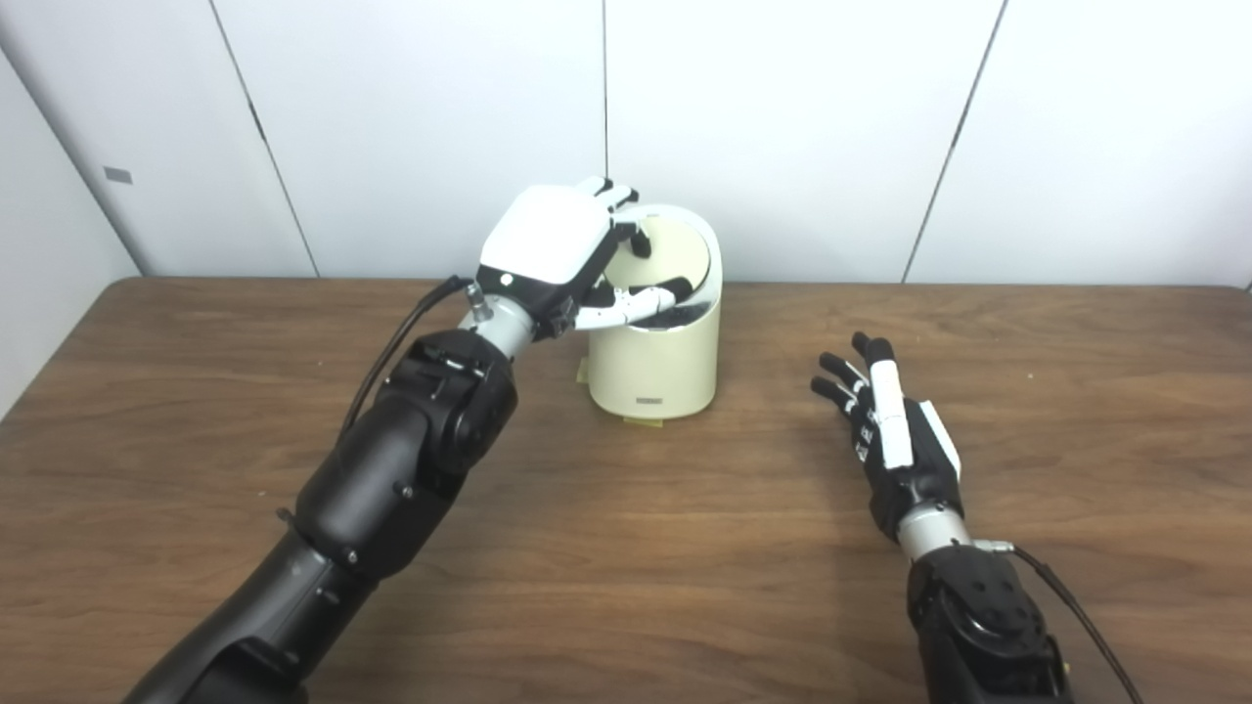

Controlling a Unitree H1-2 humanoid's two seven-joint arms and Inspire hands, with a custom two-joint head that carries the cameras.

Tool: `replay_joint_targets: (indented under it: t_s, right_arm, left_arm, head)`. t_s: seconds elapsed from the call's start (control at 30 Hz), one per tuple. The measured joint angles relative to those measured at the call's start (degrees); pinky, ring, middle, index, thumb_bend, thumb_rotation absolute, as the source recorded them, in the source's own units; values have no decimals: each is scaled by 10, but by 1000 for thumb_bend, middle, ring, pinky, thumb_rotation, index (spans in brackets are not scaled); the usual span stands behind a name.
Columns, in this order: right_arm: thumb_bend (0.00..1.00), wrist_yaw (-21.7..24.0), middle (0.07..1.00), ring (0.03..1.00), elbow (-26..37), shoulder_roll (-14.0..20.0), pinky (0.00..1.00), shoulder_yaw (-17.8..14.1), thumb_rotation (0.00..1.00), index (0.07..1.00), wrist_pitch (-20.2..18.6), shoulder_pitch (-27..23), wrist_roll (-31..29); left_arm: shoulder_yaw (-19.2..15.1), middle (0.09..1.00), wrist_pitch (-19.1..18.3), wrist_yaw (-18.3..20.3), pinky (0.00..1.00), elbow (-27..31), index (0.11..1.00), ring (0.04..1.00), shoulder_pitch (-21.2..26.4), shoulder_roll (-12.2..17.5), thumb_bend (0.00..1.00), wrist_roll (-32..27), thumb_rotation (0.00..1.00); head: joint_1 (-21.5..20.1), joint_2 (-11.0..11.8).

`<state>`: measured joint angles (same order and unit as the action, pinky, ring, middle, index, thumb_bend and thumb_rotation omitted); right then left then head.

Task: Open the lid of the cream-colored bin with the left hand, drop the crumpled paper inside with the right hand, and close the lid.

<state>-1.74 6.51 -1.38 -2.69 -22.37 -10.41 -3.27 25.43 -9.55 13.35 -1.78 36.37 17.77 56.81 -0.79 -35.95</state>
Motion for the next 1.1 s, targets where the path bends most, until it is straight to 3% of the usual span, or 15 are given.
replay_joint_targets:
  t_s: [0.27,0.43,0.87,1.1]
  right_arm:
    - [629,6,942,917,9,10,1000,0,941,1000,-28,-9,-9]
    - [627,5,950,921,9,14,1000,1,952,1000,-32,-12,-10]
    - [662,1,930,907,15,14,1000,-4,944,1000,-43,-14,-17]
    - [645,-1,924,900,21,14,1000,-5,953,1000,-44,-15,-21]
  left_arm:
    - [-4,972,0,3,915,11,746,995,-17,3,585,2,1000]
    - [8,978,6,7,918,14,749,997,-17,17,593,14,1000]
    - [25,1000,12,8,995,18,761,1000,-24,20,601,31,1000]
    - [29,1000,14,8,974,19,769,1000,-26,21,589,43,1000]
  head:
    - [3,-1]
    - [0,-1]
    - [0,0]
    - [-2,-1]
